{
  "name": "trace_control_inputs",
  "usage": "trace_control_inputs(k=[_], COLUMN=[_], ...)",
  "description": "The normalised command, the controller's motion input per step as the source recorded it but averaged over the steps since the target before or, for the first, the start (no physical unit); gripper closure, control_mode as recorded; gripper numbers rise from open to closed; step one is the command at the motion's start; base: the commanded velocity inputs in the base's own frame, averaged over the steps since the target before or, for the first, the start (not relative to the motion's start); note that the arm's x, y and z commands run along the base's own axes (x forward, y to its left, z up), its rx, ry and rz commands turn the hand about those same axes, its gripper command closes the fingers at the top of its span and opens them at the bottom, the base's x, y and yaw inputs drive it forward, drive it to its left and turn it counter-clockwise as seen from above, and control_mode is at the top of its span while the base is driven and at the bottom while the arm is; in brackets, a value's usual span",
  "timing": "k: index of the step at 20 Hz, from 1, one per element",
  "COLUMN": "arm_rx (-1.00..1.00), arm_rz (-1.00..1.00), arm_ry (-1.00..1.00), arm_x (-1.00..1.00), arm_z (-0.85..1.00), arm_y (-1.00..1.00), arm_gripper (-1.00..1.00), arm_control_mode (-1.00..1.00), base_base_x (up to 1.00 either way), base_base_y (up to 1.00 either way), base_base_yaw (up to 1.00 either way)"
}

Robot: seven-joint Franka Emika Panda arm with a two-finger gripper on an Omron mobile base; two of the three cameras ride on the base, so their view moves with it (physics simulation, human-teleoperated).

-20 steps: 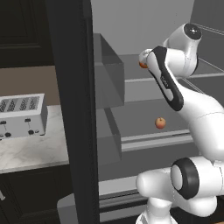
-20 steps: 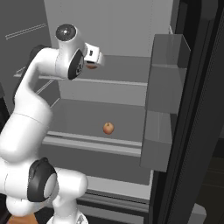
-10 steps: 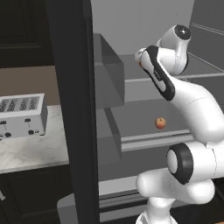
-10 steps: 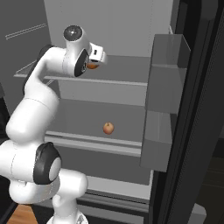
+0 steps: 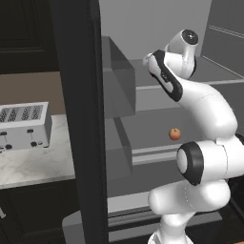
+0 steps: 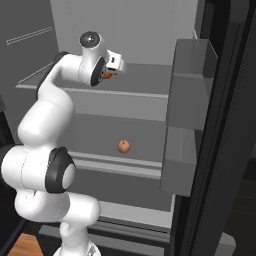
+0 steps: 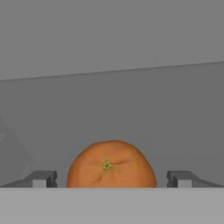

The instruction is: Retrieve the tangerine and peach from the fridge and place them into the bowl on the dining table.

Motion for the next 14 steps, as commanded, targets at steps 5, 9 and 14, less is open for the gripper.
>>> trace_control_inputs(k=[5,9,14], arm_rx=[0.0,0.0,0.0], arm_rz=[0.0,0.0,0.0], arm_ry=[0.0,0.0,0.0], arm_x=[0.05,0.0,0.08], arm_z=[-0.17,-0.24,-0.24], arm_y=[0.0,0.0,0.0], arm_gripper=[-1.0,-1.0,-1.0], arm_control_mode=[-1.0,-1.0,-1.0], base_base_x=[0.0,0.0,0.0], base_base_y=[0.0,0.0,0.0], base_base_yaw=[0.0,0.0,0.0])
